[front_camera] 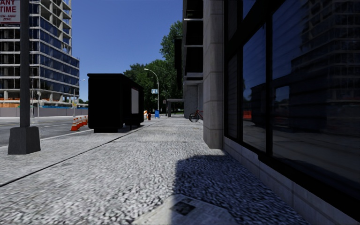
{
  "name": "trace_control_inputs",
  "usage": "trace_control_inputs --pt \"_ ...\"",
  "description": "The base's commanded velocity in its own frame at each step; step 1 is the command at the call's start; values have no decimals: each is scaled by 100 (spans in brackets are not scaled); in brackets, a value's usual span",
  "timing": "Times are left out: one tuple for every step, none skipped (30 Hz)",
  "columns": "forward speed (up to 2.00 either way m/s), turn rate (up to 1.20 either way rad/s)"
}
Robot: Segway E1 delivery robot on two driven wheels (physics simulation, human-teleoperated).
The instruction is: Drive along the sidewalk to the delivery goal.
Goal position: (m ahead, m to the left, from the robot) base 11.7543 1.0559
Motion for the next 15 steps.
trace_control_inputs --pt "200 5" --pt "200 7" --pt "200 7" --pt "200 12" --pt "200 15" --pt "200 17" --pt "200 17" --pt "200 18" --pt "200 18" --pt "200 18" --pt "200 18" --pt "200 18" --pt "200 18" --pt "200 18" --pt "200 18"
